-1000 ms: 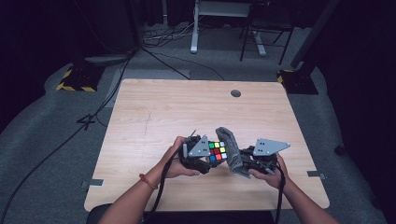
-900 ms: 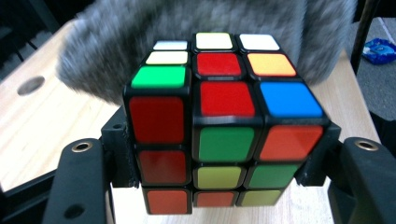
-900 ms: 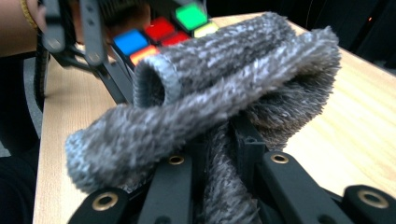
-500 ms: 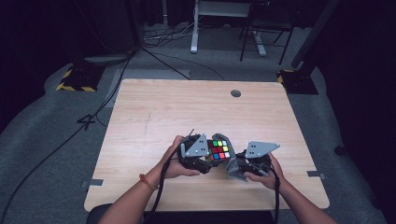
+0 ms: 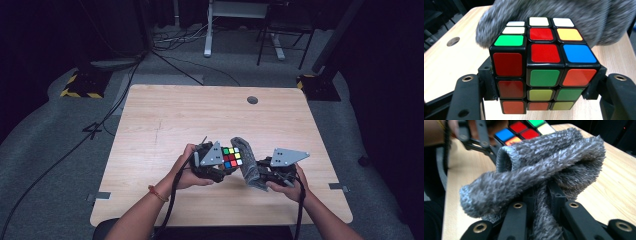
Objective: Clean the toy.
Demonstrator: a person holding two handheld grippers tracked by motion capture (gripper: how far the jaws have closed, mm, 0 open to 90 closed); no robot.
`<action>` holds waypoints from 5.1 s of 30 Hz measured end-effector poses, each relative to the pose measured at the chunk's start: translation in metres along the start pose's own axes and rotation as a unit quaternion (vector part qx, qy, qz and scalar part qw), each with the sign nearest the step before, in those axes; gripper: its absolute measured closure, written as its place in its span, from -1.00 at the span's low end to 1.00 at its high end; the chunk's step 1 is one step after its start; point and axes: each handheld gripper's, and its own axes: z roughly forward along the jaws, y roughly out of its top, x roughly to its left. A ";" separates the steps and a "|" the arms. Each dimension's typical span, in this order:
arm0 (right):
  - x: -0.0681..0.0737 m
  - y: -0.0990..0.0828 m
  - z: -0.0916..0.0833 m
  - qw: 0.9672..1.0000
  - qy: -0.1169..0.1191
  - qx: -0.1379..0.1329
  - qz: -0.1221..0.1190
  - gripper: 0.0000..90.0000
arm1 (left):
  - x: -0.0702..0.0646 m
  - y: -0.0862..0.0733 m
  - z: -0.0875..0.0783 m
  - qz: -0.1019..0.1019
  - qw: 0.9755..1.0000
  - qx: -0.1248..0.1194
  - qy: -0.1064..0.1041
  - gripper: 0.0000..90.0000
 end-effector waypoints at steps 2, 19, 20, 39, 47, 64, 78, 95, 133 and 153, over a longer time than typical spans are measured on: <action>0.000 0.003 -0.005 1.000 0.000 -0.008 -0.004 0.76 | 0.001 0.000 -0.001 -0.007 1.000 -0.011 -0.005 -0.26; 0.005 -0.006 0.015 0.999 -0.005 0.043 -0.006 0.76 | -0.007 0.006 -0.003 0.008 0.999 -0.025 -0.025 -0.26; 0.004 -0.006 0.013 0.999 -0.008 0.040 -0.008 0.76 | -0.008 0.005 -0.002 0.012 1.000 -0.014 -0.023 -0.27; 0.008 -0.001 0.009 1.000 0.002 0.022 -0.017 0.75 | -0.009 -0.015 0.023 0.016 0.997 0.069 -0.037 -0.27; 0.000 -0.009 0.012 0.997 -0.010 0.069 -0.016 0.73 | -0.006 -0.029 0.018 0.007 0.994 0.104 -0.034 -0.27; -0.018 -0.059 0.011 0.975 -0.041 0.216 -0.014 0.47 | -0.007 -0.064 0.001 -0.030 0.990 0.134 -0.025 -0.27; -0.020 -0.059 -0.004 0.983 -0.063 0.170 0.018 -0.06 | -0.010 -0.074 -0.002 -0.052 0.987 0.152 -0.018 -0.40; 0.001 -0.044 0.011 0.987 -0.052 0.150 -0.007 -0.13 | -0.046 -0.083 -0.031 -0.042 0.982 0.177 -0.056 -0.35; 0.026 -0.017 0.084 0.986 0.018 0.158 -0.059 -0.06 | -0.014 -0.060 0.010 -0.009 0.984 0.139 -0.110 -0.54; 0.031 -0.014 0.078 0.990 0.020 0.125 -0.063 -0.02 | -0.009 -0.059 0.011 -0.003 0.983 0.136 -0.120 -0.48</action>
